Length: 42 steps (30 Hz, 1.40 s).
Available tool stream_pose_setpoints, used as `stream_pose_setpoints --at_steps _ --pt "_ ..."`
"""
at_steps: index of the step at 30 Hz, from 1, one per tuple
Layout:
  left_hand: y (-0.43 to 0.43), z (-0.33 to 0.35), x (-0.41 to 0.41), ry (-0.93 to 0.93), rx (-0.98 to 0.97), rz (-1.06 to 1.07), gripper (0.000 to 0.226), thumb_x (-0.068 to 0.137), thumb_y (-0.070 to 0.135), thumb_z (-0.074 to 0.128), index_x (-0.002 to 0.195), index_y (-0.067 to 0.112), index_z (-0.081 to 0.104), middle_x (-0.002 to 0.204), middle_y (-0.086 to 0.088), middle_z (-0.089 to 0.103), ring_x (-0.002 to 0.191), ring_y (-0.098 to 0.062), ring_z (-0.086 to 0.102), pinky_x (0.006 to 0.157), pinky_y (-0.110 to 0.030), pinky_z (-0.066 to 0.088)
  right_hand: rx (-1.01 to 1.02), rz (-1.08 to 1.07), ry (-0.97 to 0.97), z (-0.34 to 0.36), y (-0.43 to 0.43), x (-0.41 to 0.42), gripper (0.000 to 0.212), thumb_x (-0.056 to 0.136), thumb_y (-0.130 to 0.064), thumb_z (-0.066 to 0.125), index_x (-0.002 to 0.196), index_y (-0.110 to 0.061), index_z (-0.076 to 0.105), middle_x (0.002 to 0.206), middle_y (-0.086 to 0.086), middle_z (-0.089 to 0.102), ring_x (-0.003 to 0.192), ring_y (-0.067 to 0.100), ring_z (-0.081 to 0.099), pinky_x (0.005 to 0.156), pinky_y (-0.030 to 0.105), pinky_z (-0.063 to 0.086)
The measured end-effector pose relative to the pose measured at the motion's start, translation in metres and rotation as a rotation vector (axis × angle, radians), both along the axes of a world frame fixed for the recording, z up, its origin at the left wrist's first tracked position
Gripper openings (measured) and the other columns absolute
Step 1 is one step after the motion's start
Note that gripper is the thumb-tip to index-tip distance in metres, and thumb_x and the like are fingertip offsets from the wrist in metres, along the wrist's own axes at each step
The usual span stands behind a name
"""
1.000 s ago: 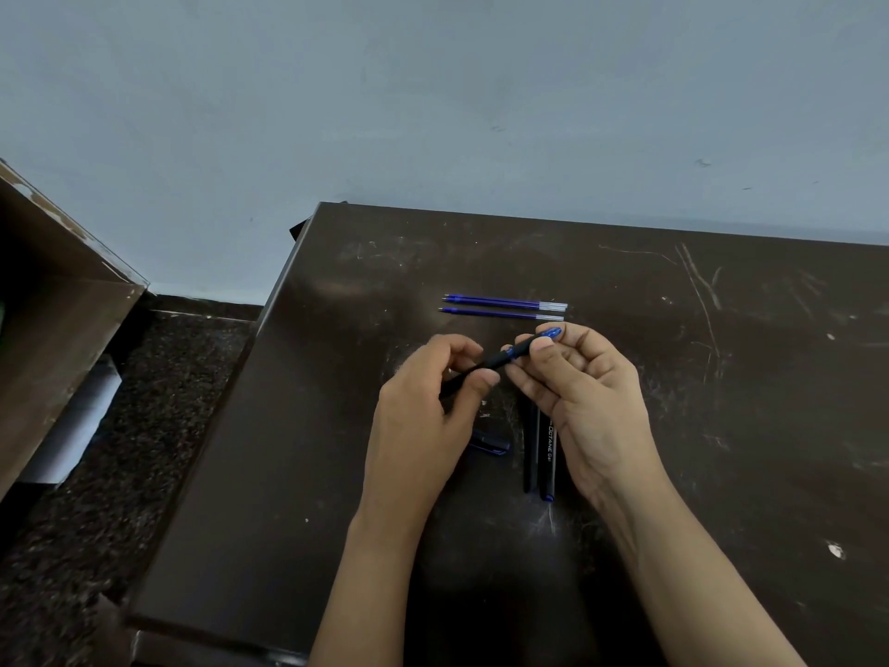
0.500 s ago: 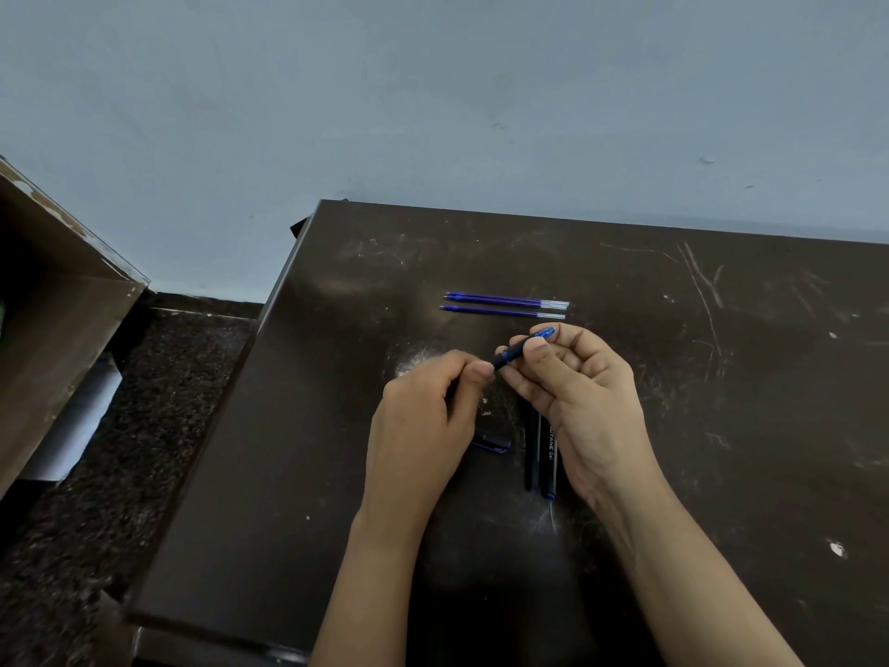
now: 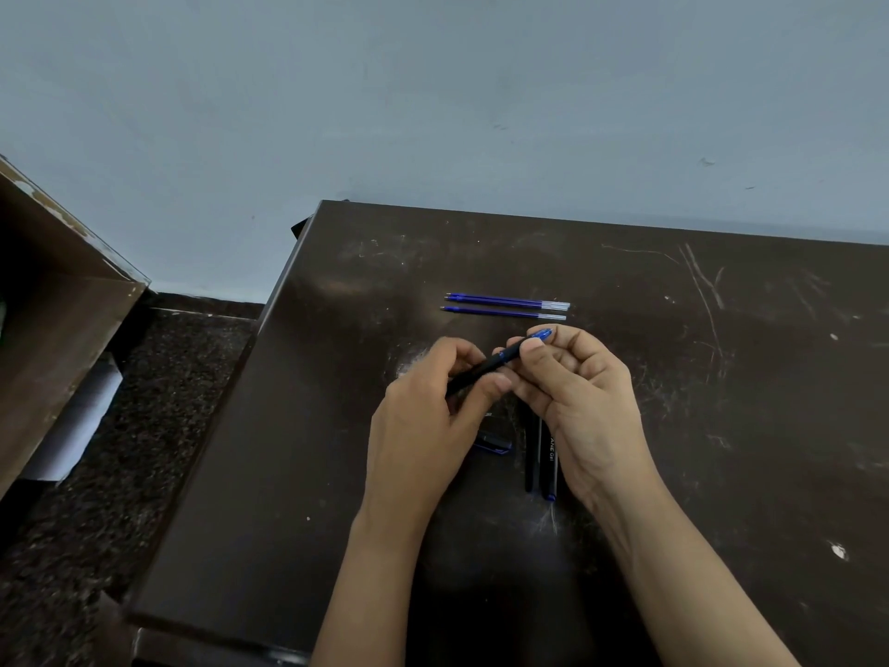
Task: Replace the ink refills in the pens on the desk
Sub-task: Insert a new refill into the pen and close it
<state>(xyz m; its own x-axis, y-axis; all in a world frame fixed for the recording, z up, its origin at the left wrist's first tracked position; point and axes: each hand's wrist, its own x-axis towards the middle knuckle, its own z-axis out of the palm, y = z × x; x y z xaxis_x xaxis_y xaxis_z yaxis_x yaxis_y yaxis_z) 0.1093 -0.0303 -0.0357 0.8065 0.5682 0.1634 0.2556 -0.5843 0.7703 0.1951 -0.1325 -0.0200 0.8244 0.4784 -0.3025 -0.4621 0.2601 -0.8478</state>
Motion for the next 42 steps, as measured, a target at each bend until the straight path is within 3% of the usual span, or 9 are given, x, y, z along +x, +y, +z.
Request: stream_pose_setpoints --at_steps 3,7,12,17,23,27,33,38,42 --pt "-0.0009 -0.0007 -0.0008 -0.007 0.039 0.014 0.043 0.092 0.055 0.032 0.085 0.027 0.064 0.068 0.017 0.062 0.067 0.001 0.061 0.056 -0.01 0.04 -0.001 0.0 0.002 -0.0001 0.0005 -0.0007 0.007 0.09 -0.002 0.057 0.096 -0.002 0.06 0.088 0.014 0.069 0.085 0.022 0.07 0.077 0.029 0.058" --pt "0.0022 -0.0035 0.0008 -0.005 0.032 0.02 0.013 0.091 0.037 0.056 0.095 0.026 0.063 0.08 0.013 0.065 0.074 -0.004 0.063 0.064 -0.028 0.053 0.002 -0.002 0.005 -0.0011 0.0003 -0.0002 0.008 0.09 -0.002 0.057 0.097 -0.003 0.06 0.088 0.012 0.069 0.086 0.021 0.07 0.078 0.028 0.057" --pt "-0.0005 -0.0027 -0.0008 -0.002 0.028 -0.006 0.041 0.094 0.053 0.036 0.092 0.026 0.066 0.077 0.015 0.067 0.073 -0.002 0.064 0.063 -0.027 0.053 -0.001 0.001 0.001 -0.0011 -0.0003 0.0 0.006 0.09 -0.003 0.057 0.094 -0.004 0.061 0.087 0.013 0.069 0.084 0.022 0.07 0.077 0.028 0.057" --pt "0.0015 -0.0028 0.0005 0.004 0.04 0.016 0.009 0.09 0.034 0.058 0.096 0.028 0.061 0.081 0.016 0.063 0.075 -0.001 0.062 0.065 -0.023 0.051 0.002 0.003 0.0 -0.0013 0.0001 -0.0007 0.008 0.09 -0.002 0.057 0.097 -0.003 0.061 0.089 0.014 0.068 0.086 0.022 0.069 0.077 0.028 0.057" --pt "-0.001 -0.0019 -0.0003 0.009 0.045 -0.007 0.036 0.097 0.044 0.038 0.098 0.023 0.068 0.079 0.013 0.068 0.074 -0.001 0.063 0.062 -0.018 0.048 -0.004 0.007 -0.014 -0.0026 0.0 -0.0003 0.006 0.09 -0.003 0.057 0.094 -0.005 0.061 0.087 0.012 0.07 0.085 0.021 0.07 0.078 0.028 0.057" --pt "0.0016 -0.0031 0.0011 0.002 0.073 0.009 0.011 0.093 0.029 0.057 0.099 0.024 0.064 0.084 0.014 0.065 0.077 -0.002 0.062 0.066 -0.027 0.054 -0.002 0.012 -0.009 -0.0035 -0.0006 -0.0007 0.006 0.09 -0.003 0.057 0.094 -0.005 0.061 0.086 0.011 0.07 0.085 0.02 0.07 0.078 0.028 0.057" --pt "-0.0024 -0.0036 0.0001 0.046 0.105 -0.032 0.037 0.099 0.043 0.034 0.108 0.023 0.064 0.088 0.012 0.066 0.08 -0.003 0.062 0.068 -0.023 0.051 -0.017 0.008 -0.02 -0.0035 -0.0003 -0.0002 0.005 0.09 -0.004 0.058 0.091 -0.007 0.062 0.079 0.007 0.069 0.079 0.017 0.07 0.075 0.026 0.056" --pt "0.0008 -0.004 0.0018 0.04 0.152 -0.006 0.015 0.094 0.026 0.057 0.104 0.021 0.067 0.089 0.013 0.066 0.079 -0.002 0.059 0.07 -0.016 0.046 -0.033 0.016 -0.022 -0.0047 -0.0005 -0.0007 0.008 0.091 -0.003 0.057 0.095 -0.008 0.062 0.086 0.008 0.07 0.085 0.019 0.069 0.079 0.027 0.057" --pt "-0.0024 -0.0023 0.0009 0.05 0.113 -0.02 0.021 0.095 0.036 0.048 0.101 0.023 0.064 0.083 0.015 0.062 0.074 -0.002 0.059 0.063 -0.019 0.046 -0.038 -0.001 -0.019 -0.0041 0.0006 -0.0003 0.005 0.09 -0.004 0.058 0.092 -0.007 0.062 0.083 0.009 0.068 0.081 0.017 0.068 0.077 0.026 0.057"
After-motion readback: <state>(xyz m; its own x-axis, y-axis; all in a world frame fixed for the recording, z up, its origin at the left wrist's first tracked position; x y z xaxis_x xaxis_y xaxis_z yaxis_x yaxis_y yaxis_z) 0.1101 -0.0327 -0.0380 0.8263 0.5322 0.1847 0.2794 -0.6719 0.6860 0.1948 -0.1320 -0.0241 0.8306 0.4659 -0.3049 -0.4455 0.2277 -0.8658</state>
